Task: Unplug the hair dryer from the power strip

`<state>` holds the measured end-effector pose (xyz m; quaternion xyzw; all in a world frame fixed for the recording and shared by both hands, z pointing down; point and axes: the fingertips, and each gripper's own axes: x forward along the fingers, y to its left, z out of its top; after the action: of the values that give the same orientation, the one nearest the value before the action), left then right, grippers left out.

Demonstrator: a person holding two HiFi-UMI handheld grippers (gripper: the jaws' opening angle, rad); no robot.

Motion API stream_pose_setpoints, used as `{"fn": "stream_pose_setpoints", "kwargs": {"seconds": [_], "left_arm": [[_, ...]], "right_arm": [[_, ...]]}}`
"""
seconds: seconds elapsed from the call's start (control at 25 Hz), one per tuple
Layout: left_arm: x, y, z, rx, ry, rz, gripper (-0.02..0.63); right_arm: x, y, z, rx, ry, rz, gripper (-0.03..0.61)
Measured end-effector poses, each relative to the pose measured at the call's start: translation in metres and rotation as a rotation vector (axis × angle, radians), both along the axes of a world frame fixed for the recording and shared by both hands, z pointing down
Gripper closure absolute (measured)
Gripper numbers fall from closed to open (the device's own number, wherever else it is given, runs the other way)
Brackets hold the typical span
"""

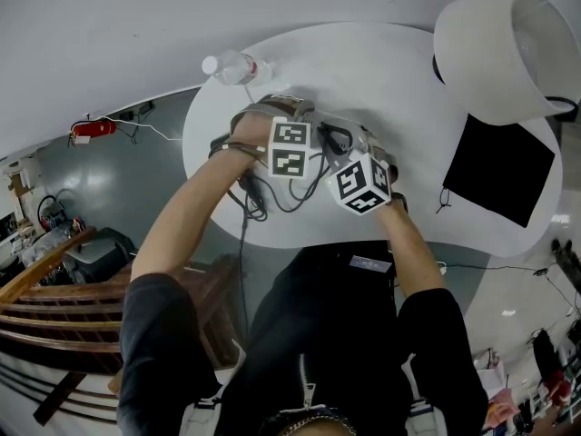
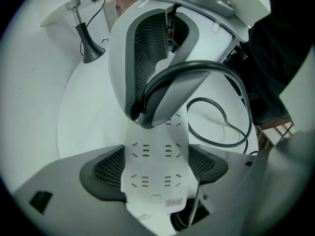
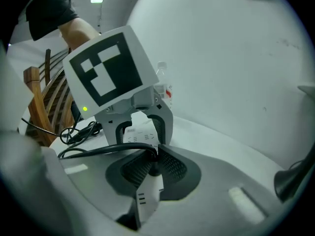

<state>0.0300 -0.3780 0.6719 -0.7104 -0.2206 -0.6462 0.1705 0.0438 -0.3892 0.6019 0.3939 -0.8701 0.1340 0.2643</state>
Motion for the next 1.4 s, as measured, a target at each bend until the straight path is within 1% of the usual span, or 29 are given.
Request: {"fn": "stream_pose_setpoints", "kwargs": {"seconds": [0.08, 0.16, 0.36, 0.48, 0.6, 0.68, 0.8, 0.84, 0.88, 0.96, 1.04, 1.08, 1.12, 1.16, 1.2, 1.28, 1.4], "left_arm": [[0.000, 0.000, 0.000, -0.002, 0.000, 0.001, 0.230], [0.000, 0.000, 0.000, 0.001, 0.001, 0.003, 0.230], [0.000, 0.000, -0.001, -0.001, 0.010, 0.004, 0.230], [0.001, 0.001, -0.002, -0.013, 0.031, 0.004, 0.230], [0.000, 0.002, -0.003, -0.020, 0.036, 0.010, 0.230], [0.001, 0.002, -0.002, -0.021, 0.038, 0.013, 0.230], [0.001, 0.001, -0.003, -0.026, 0.047, 0.004, 0.230], [0.001, 0.001, -0.003, -0.028, 0.050, -0.002, 0.230], [0.001, 0.000, -0.003, -0.030, 0.052, -0.006, 0.230], [0.002, 0.001, -0.003, -0.034, 0.054, -0.010, 0.230], [0.002, 0.001, -0.003, -0.035, 0.053, -0.009, 0.229], [0.003, 0.000, -0.003, -0.035, 0.056, -0.005, 0.229], [0.003, -0.002, -0.004, -0.035, 0.063, -0.002, 0.229], [0.003, -0.003, -0.004, -0.036, 0.071, -0.001, 0.229], [0.003, -0.002, -0.004, -0.039, 0.076, -0.002, 0.229], [-0.001, 0.001, -0.004, -0.042, 0.070, -0.006, 0.229], [0.000, -0.001, -0.004, -0.036, 0.058, -0.002, 0.229]], "right_arm": [[-0.002, 0.002, 0.001, 0.017, 0.032, -0.017, 0.538], [-0.002, 0.003, 0.002, 0.024, 0.044, -0.030, 0.538], [0.002, -0.003, -0.001, -0.009, -0.016, -0.015, 0.538], [0.001, 0.002, -0.003, 0.013, -0.006, -0.015, 0.538], [-0.001, 0.006, -0.003, 0.040, 0.011, -0.020, 0.538], [0.001, 0.004, -0.003, 0.031, -0.012, -0.007, 0.538], [0.006, -0.006, -0.006, -0.025, -0.119, 0.056, 0.538], [0.007, -0.007, -0.006, -0.035, -0.126, 0.067, 0.538], [0.006, -0.007, -0.005, -0.034, -0.108, 0.064, 0.538], [0.004, -0.002, -0.010, 0.007, -0.066, 0.038, 0.538], [0.004, -0.003, -0.040, 0.116, -0.080, 0.028, 0.538], [0.006, -0.009, -0.059, 0.178, -0.067, 0.031, 0.538], [0.008, -0.016, -0.070, 0.220, -0.026, 0.026, 0.538], [0.009, -0.021, -0.071, 0.231, 0.016, 0.010, 0.538], [0.010, -0.023, -0.068, 0.219, 0.039, -0.010, 0.537], [0.013, -0.017, -0.059, 0.179, 0.037, -0.030, 0.537], [0.020, -0.010, -0.053, 0.148, 0.015, -0.011, 0.537]]}}
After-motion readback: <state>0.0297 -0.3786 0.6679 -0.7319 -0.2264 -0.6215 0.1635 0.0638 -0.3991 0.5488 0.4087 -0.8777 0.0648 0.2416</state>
